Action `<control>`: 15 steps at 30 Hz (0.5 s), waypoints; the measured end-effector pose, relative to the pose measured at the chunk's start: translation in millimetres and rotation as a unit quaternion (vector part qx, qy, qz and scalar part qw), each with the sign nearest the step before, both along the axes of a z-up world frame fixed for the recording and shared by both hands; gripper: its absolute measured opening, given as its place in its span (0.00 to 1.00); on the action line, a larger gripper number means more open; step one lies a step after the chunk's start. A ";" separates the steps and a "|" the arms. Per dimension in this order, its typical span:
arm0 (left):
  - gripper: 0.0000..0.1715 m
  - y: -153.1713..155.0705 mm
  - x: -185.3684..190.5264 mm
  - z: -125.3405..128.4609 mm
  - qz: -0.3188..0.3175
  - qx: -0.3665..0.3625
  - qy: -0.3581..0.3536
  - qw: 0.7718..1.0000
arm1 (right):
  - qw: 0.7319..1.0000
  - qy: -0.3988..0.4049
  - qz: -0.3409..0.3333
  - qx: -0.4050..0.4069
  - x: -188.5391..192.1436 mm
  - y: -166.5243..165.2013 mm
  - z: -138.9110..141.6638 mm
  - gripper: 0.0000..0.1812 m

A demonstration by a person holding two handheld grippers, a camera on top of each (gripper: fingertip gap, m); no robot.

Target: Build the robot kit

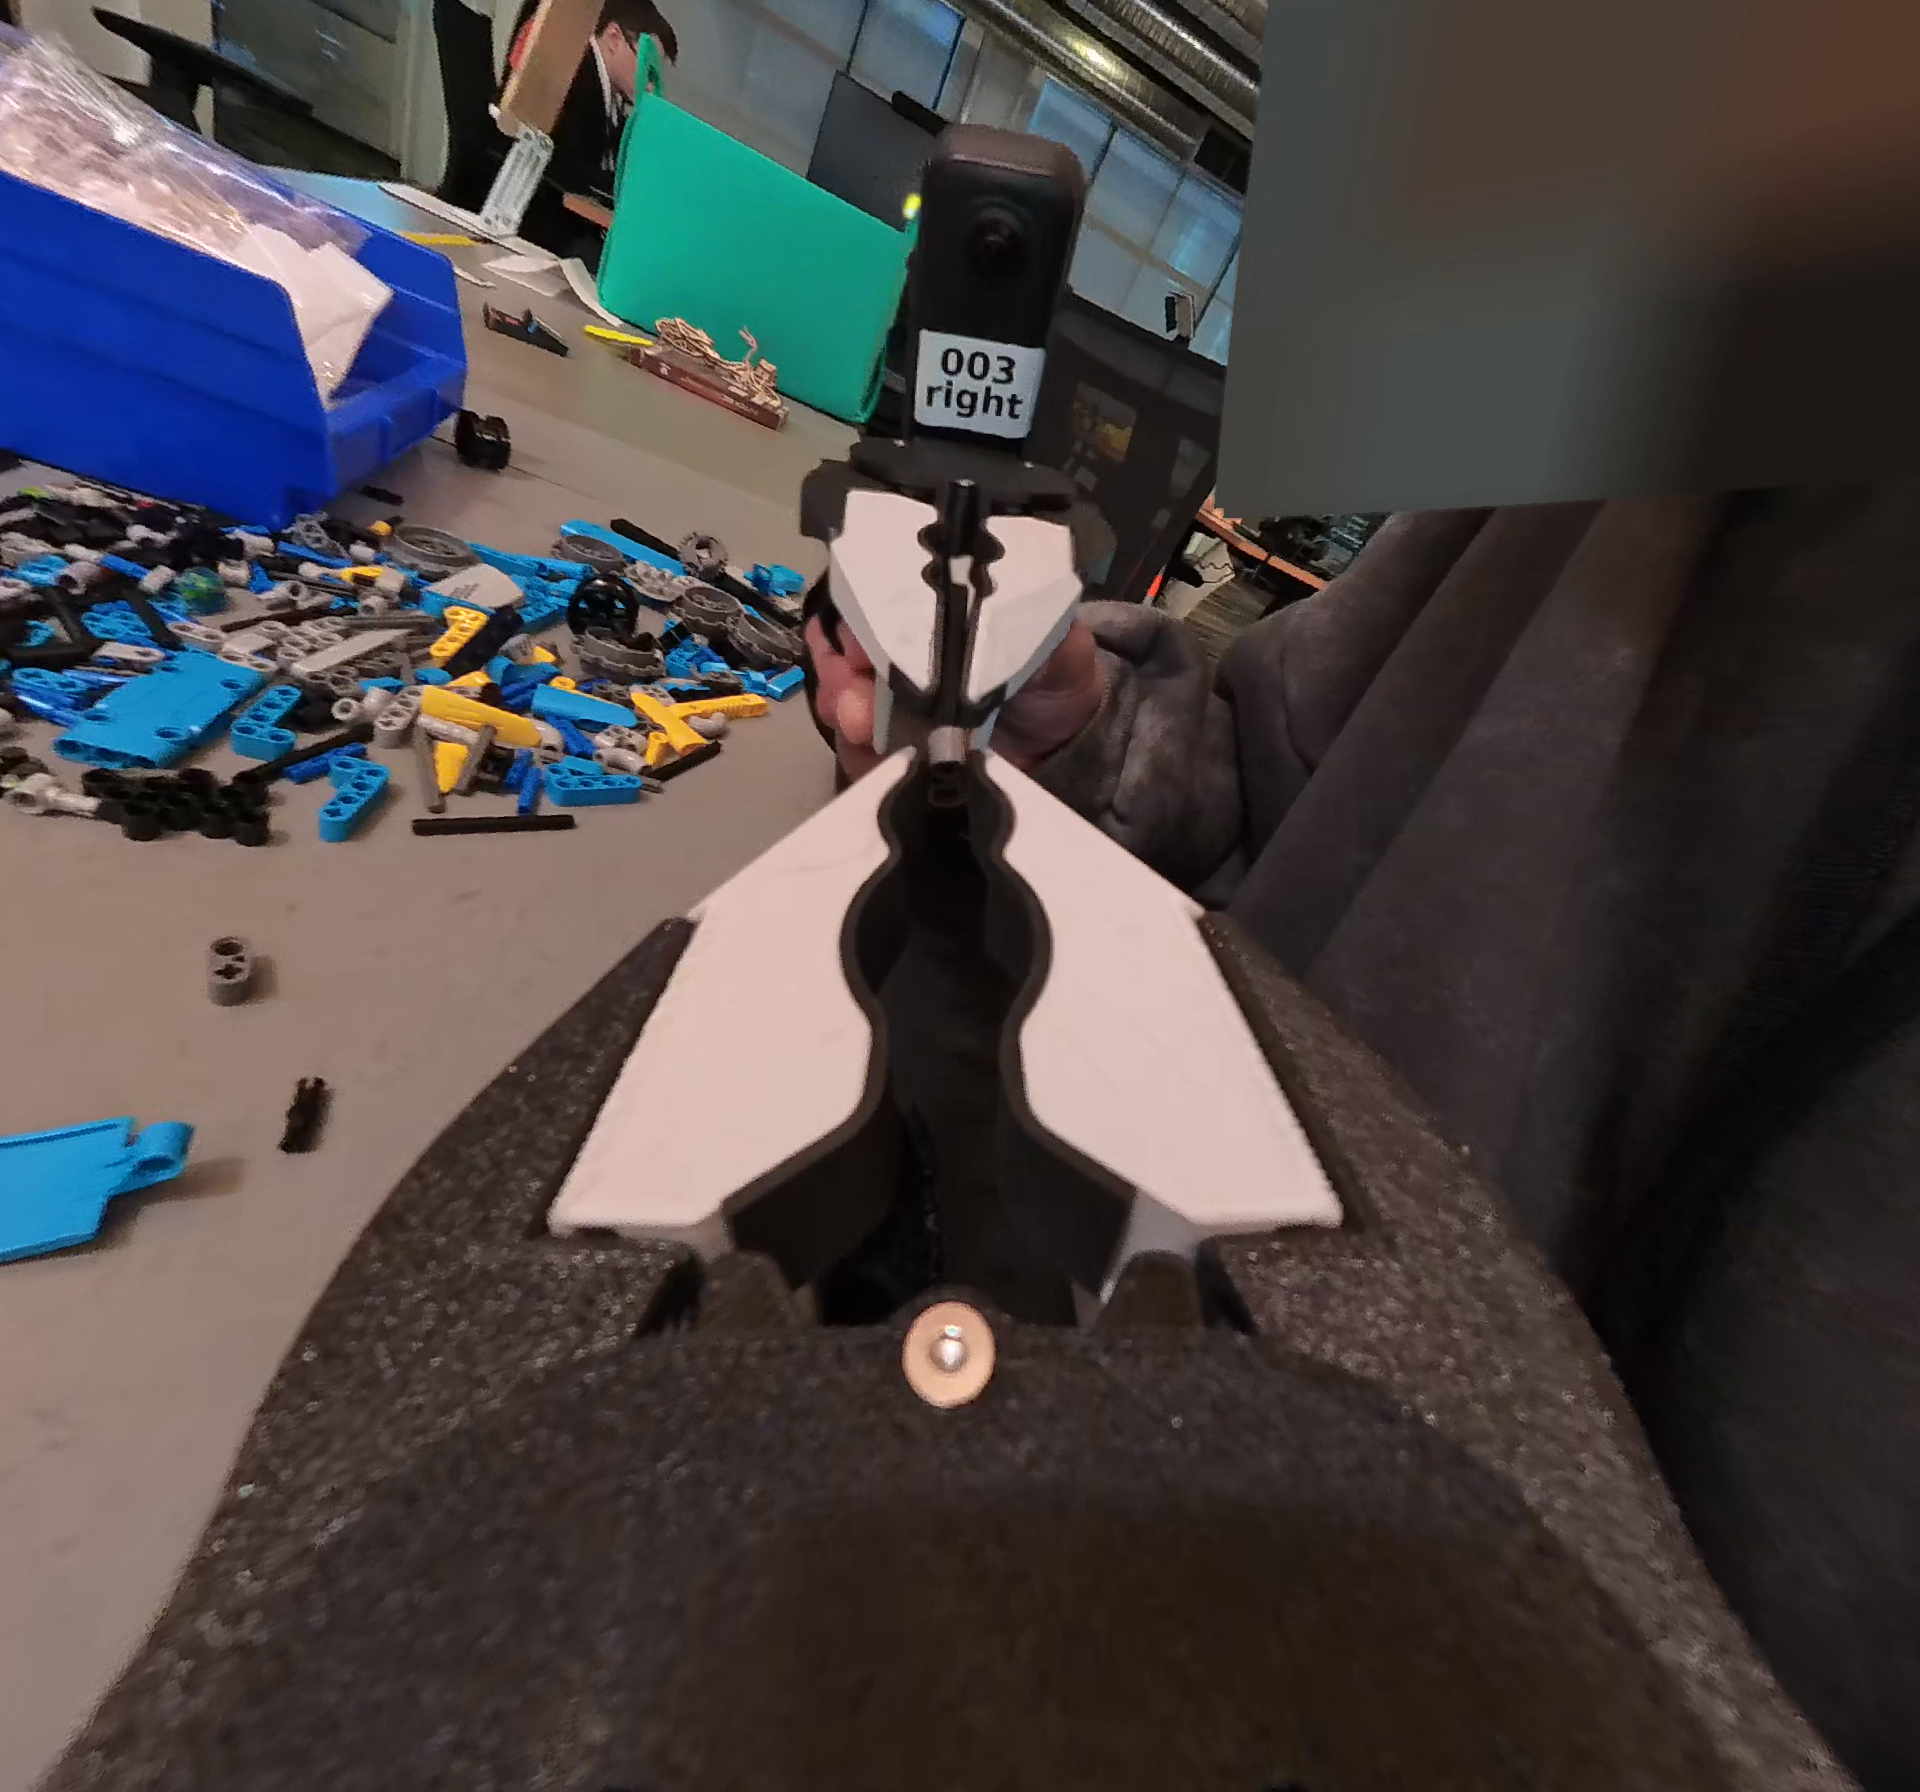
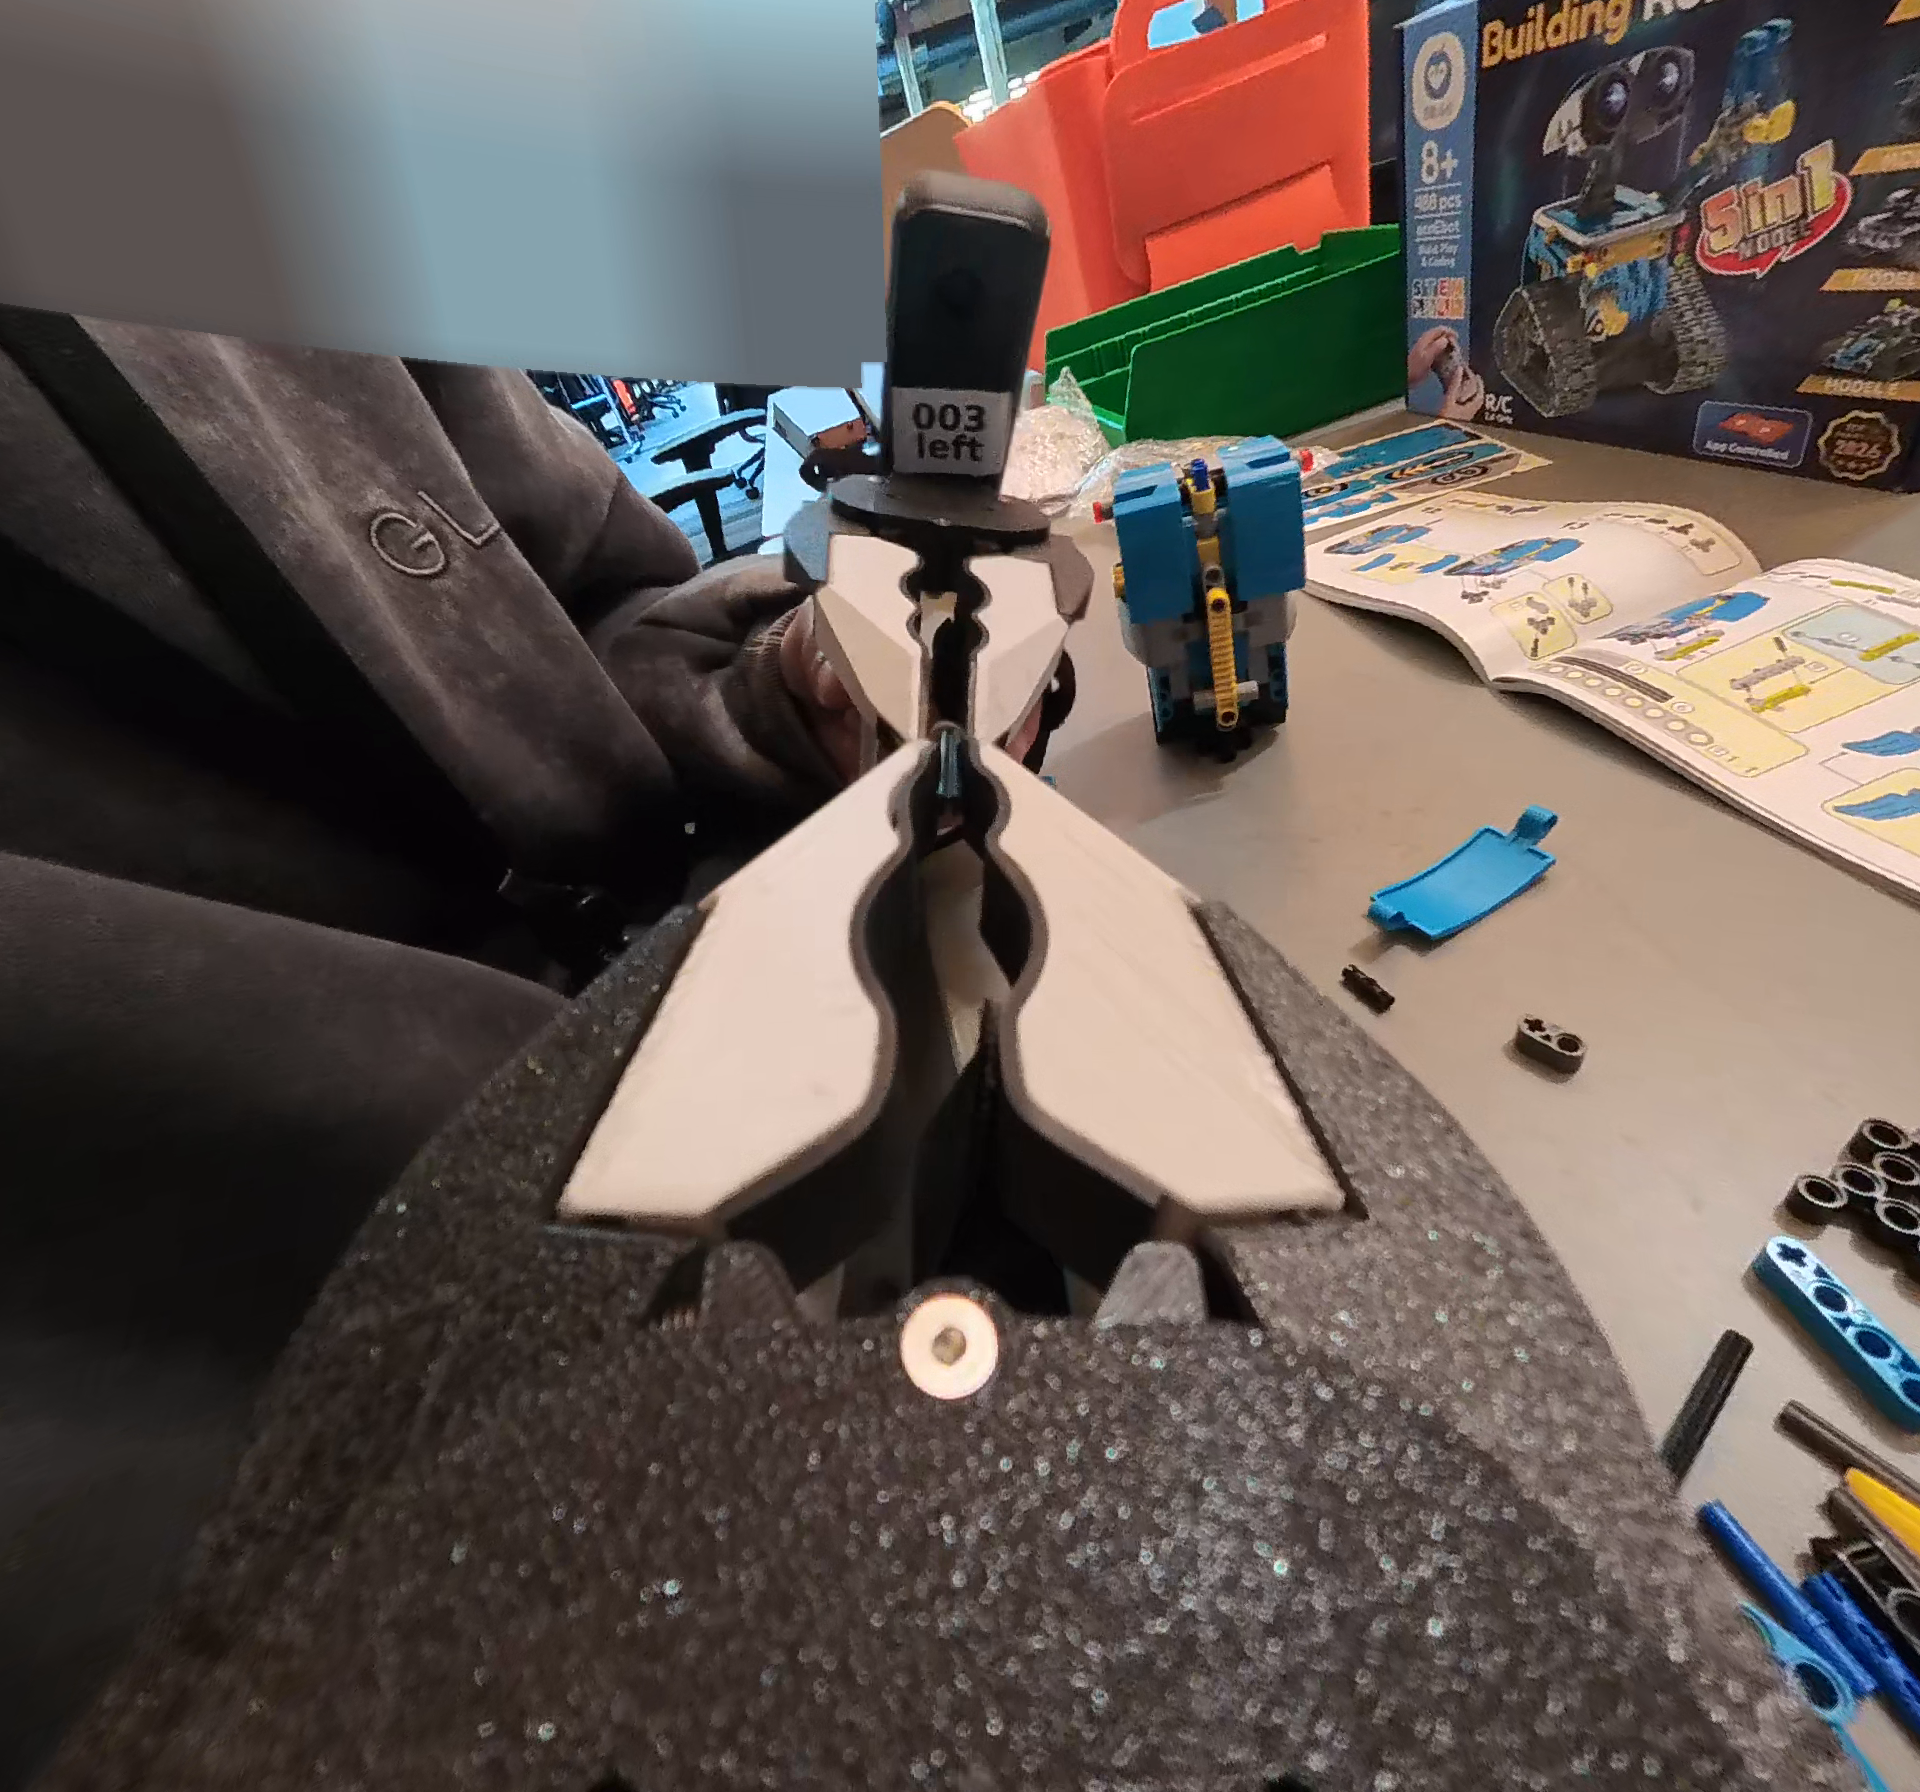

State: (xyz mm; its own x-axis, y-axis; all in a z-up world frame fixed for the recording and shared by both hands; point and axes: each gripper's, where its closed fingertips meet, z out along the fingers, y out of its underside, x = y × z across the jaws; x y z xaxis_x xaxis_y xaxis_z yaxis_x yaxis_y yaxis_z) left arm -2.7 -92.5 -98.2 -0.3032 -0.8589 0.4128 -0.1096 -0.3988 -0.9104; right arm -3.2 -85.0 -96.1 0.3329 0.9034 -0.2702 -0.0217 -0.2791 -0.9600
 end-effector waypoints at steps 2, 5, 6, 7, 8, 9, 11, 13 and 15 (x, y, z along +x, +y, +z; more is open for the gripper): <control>0.03 -2.4 0.4 -1.5 -0.012 -0.014 0.005 1.000 | 1.000 -0.006 0.009 -0.002 0.1 -3.0 -1.4 0.02; 0.03 -3.4 1.7 -5.6 -0.012 -0.008 0.017 1.000 | 1.000 -0.021 0.012 -0.009 1.3 -4.3 -5.7 0.02; 0.03 -3.3 2.4 -7.0 -0.009 0.000 0.020 1.000 | 0.999 -0.026 0.012 -0.014 2.0 -4.3 -7.1 0.02; 0.03 -2.9 3.0 -8.5 -0.004 0.010 0.023 1.000 | 0.999 -0.028 0.012 -0.022 2.6 -4.0 -8.5 0.02; 0.03 -2.2 3.5 -10.1 0.003 0.025 0.027 0.999 | 0.999 -0.028 0.013 -0.033 3.1 -3.6 -10.1 0.02; 0.03 -1.3 4.3 -12.1 0.013 0.046 0.031 0.998 | 0.999 -0.026 0.014 -0.044 3.7 -3.0 -11.5 0.02; 0.04 -0.3 5.6 -16.4 0.028 0.085 0.040 0.995 | 0.998 -0.028 0.015 -0.062 5.0 -2.1 -15.5 0.02; 0.03 -0.3 6.5 -17.8 0.038 0.114 0.041 0.992 | 0.996 -0.023 0.020 -0.082 5.7 -2.4 -16.9 0.02; 0.03 0.2 6.9 -18.0 0.047 0.136 0.039 0.989 | 0.995 -0.017 0.023 -0.091 6.0 -2.5 -17.2 0.02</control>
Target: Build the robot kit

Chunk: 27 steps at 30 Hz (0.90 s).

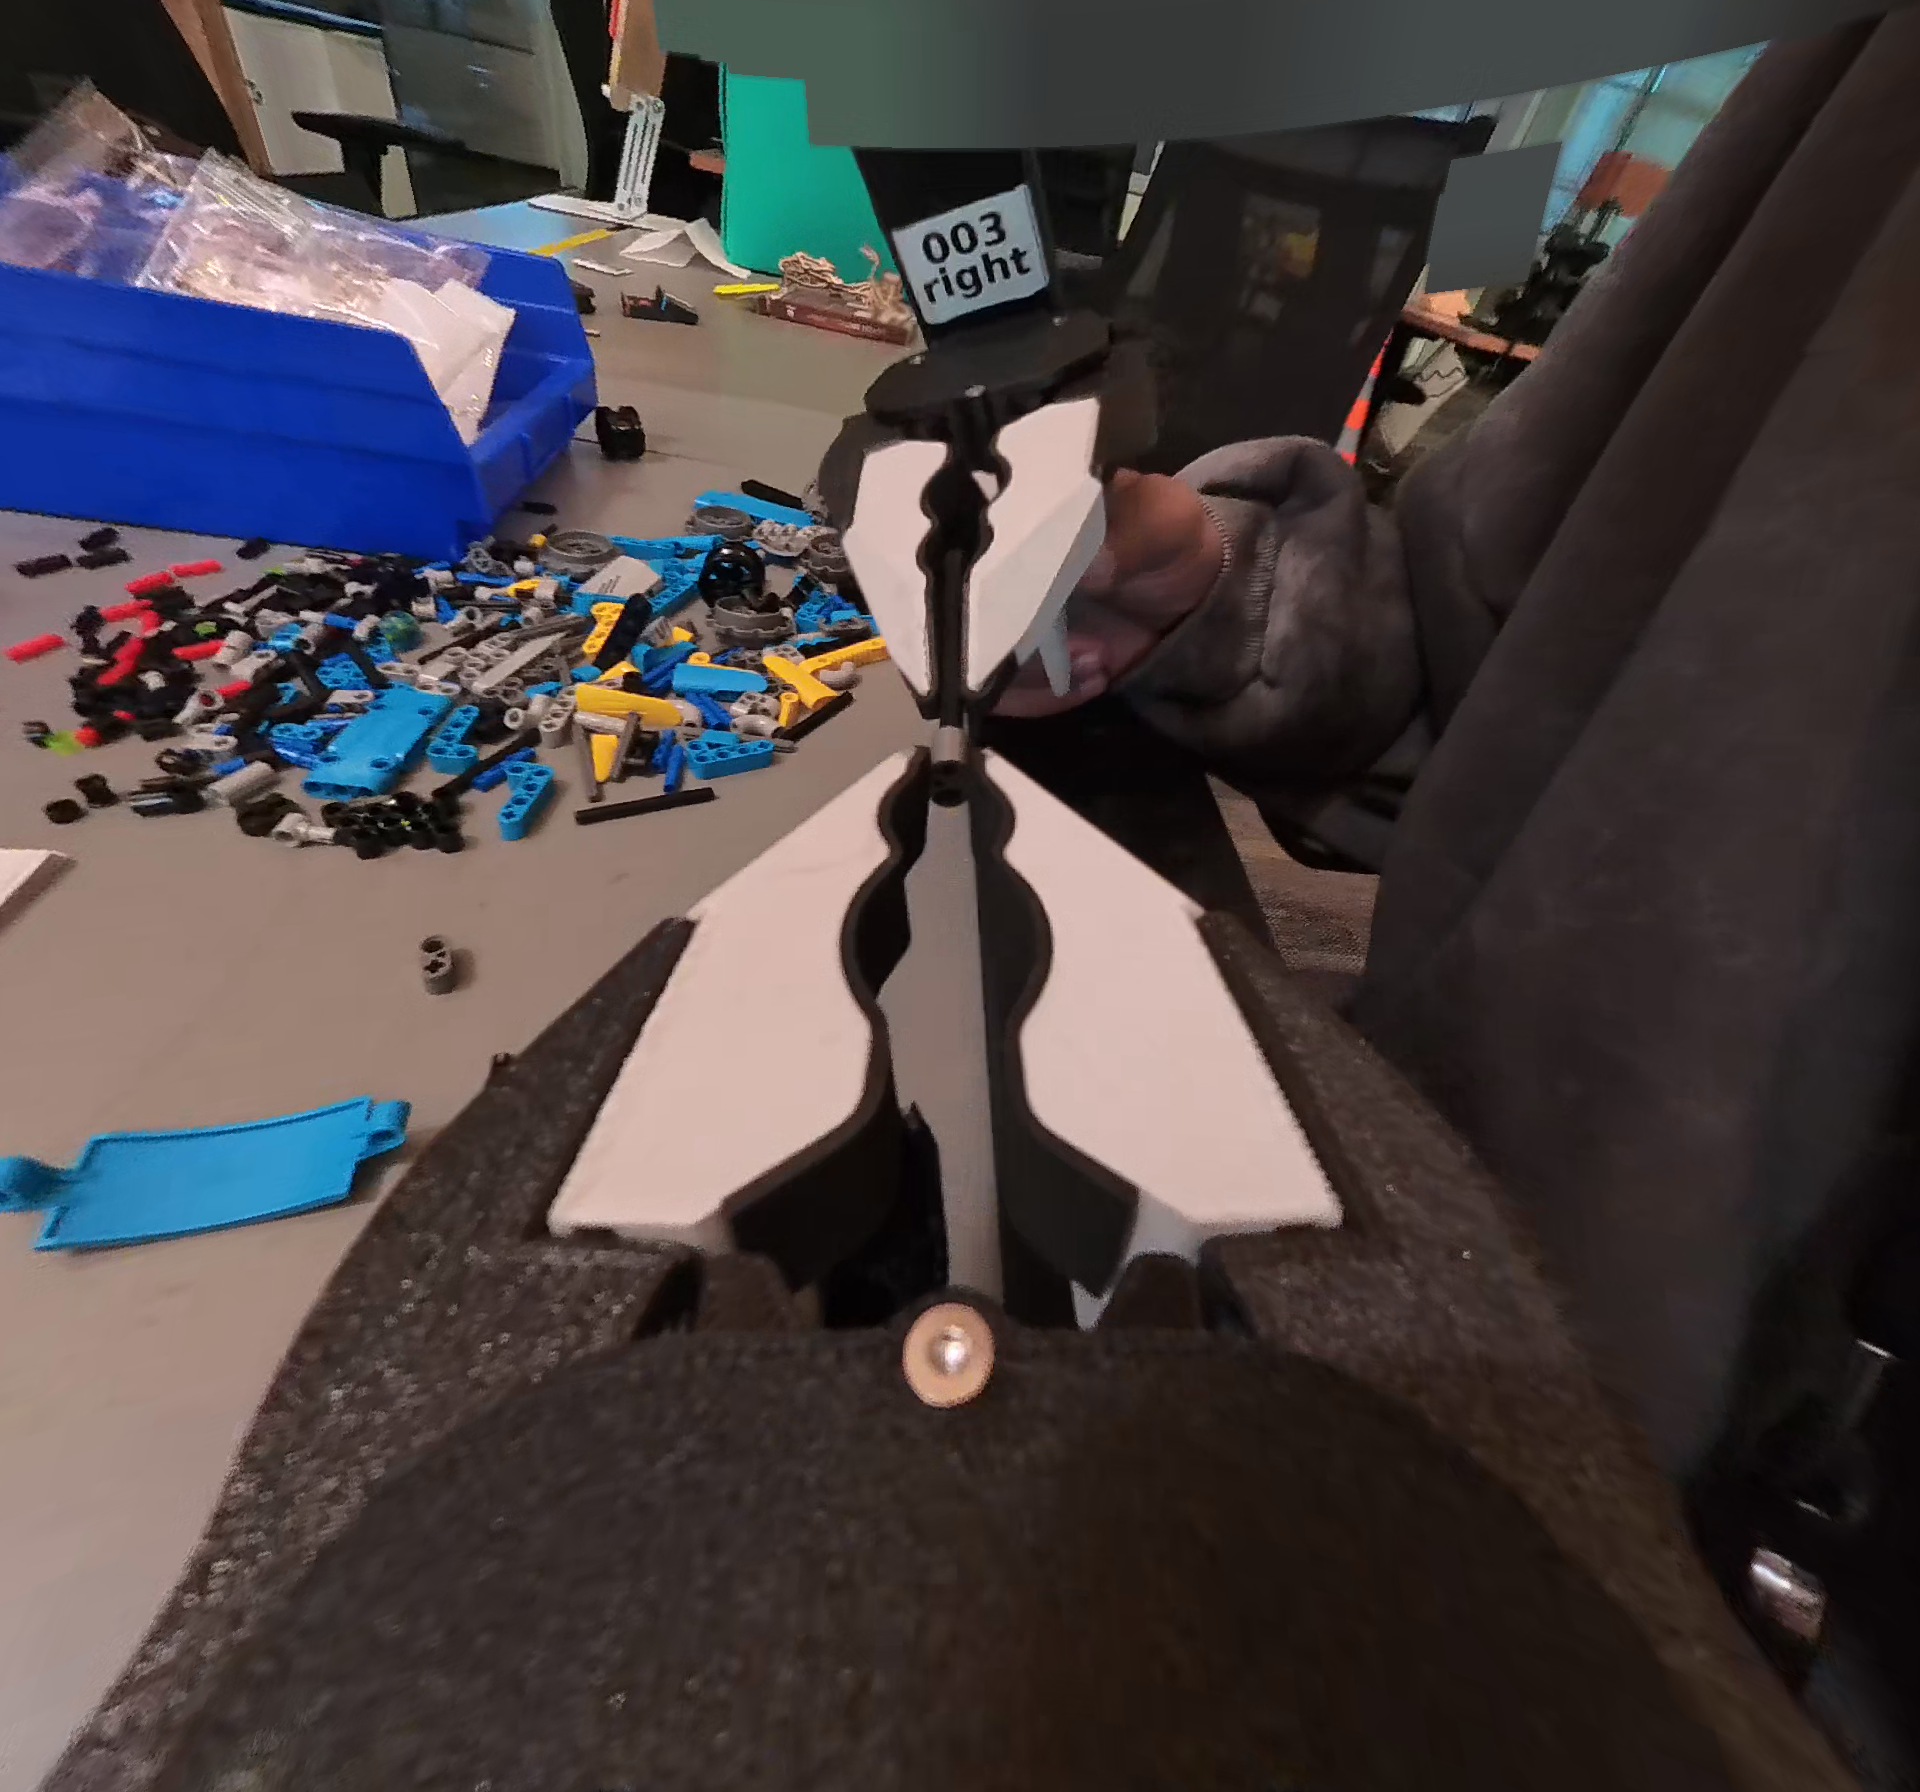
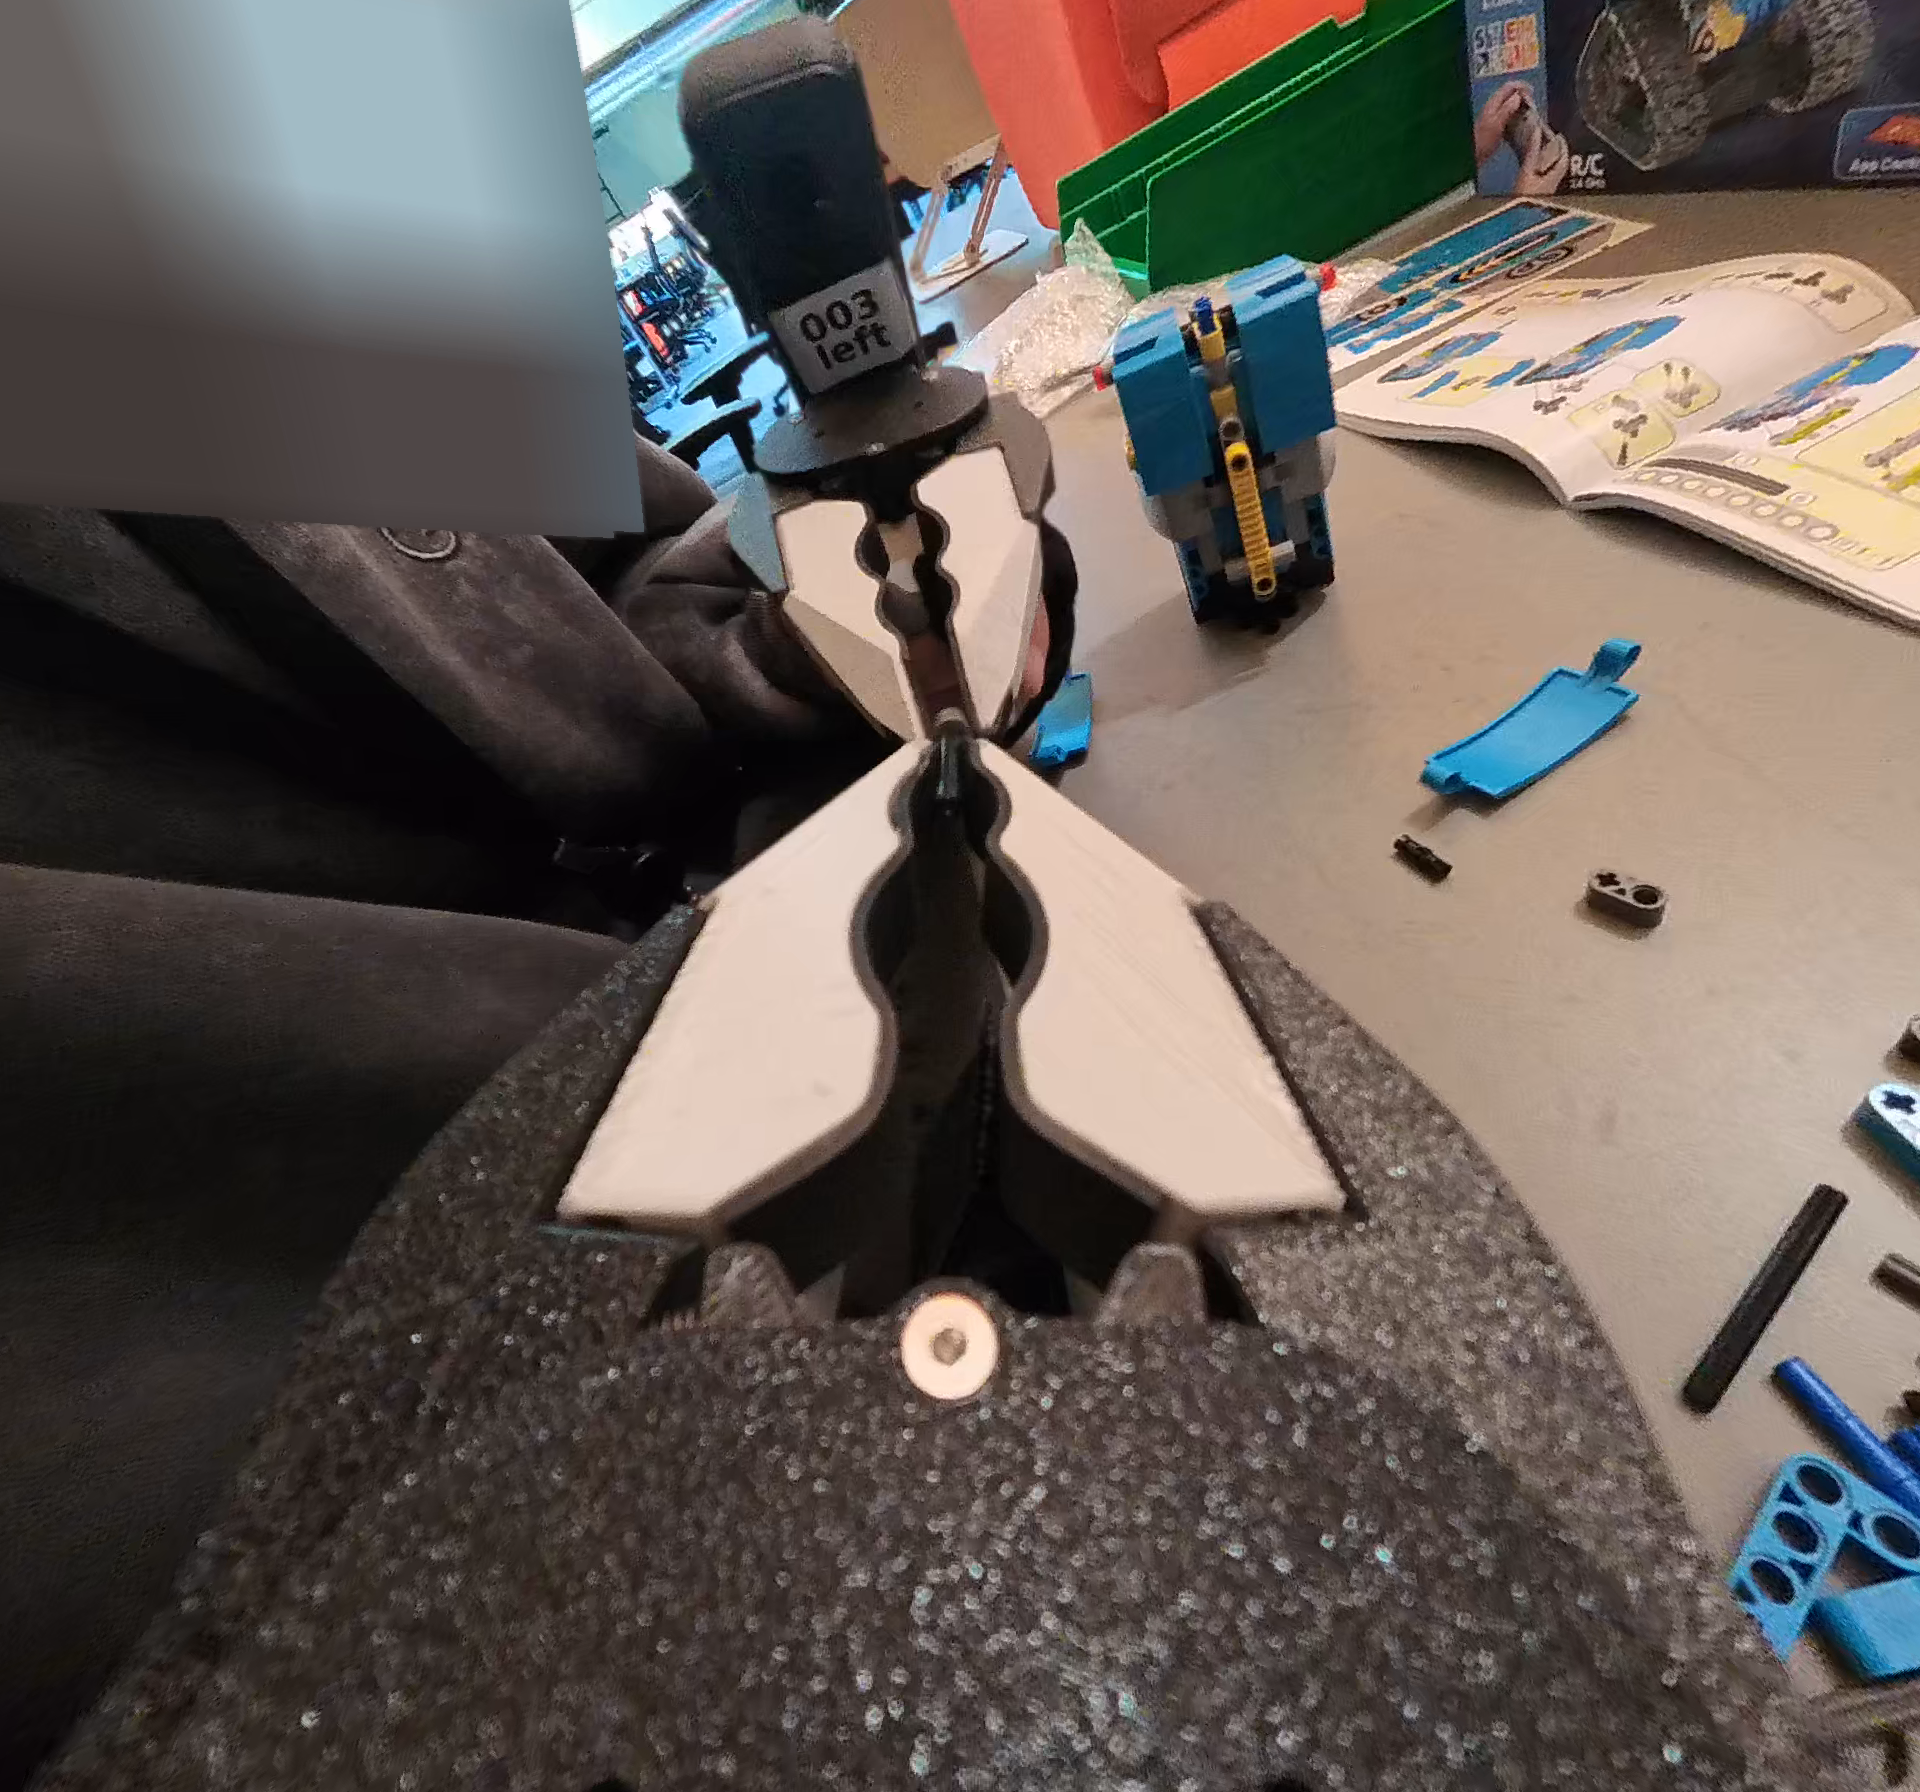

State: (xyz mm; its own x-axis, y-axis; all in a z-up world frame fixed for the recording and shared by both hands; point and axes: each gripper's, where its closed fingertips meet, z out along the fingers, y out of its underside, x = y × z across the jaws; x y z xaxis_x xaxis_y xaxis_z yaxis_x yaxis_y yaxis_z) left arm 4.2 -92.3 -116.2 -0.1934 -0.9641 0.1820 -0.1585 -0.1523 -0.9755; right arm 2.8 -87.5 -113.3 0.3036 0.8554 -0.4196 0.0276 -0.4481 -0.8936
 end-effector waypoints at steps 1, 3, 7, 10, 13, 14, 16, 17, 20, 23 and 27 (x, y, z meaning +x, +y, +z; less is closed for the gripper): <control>0.03 -0.3 0.0 0.5 0.000 0.005 -0.002 1.000 | 1.000 0.005 0.002 -0.005 0.1 -0.2 0.1 0.02; 0.03 -1.1 -0.4 3.3 0.000 0.010 -0.011 1.000 | 0.999 0.030 0.012 -0.023 -0.5 -1.7 3.5 0.02; 0.04 1.5 -0.1 3.7 0.010 0.024 -0.013 1.000 | 0.999 0.037 0.007 -0.025 -0.2 0.7 3.8 0.02; 0.04 4.8 0.2 3.6 0.026 0.052 -0.014 0.998 | 0.999 0.039 -0.002 -0.027 0.2 3.8 3.6 0.02; 0.04 8.0 0.4 5.0 0.048 0.091 -0.019 0.994 | 0.998 0.051 -0.008 -0.029 0.3 6.2 5.8 0.02; 0.04 8.7 0.3 5.5 0.054 0.105 -0.021 0.993 | 0.998 0.055 -0.007 -0.031 -0.1 6.0 6.5 0.02; 0.04 10.0 0.3 6.0 0.063 0.126 -0.022 0.990 | 0.998 0.056 -0.011 -0.031 0.1 7.2 6.7 0.02; 0.04 9.7 0.1 6.7 0.064 0.130 -0.025 0.989 | 0.998 0.059 -0.010 -0.032 -0.2 7.1 7.6 0.02; 0.04 10.5 -0.5 8.1 0.067 0.132 -0.028 0.989 | 0.997 0.067 -0.015 -0.034 -0.6 9.0 9.3 0.02; 0.04 10.9 -0.7 9.3 0.070 0.137 -0.031 0.988 | 0.995 0.086 -0.012 -0.043 -1.0 9.3 12.1 0.02; 0.04 12.0 -0.3 8.0 0.078 0.156 -0.028 0.984 | 0.996 0.080 -0.016 -0.044 -0.6 10.1 10.6 0.02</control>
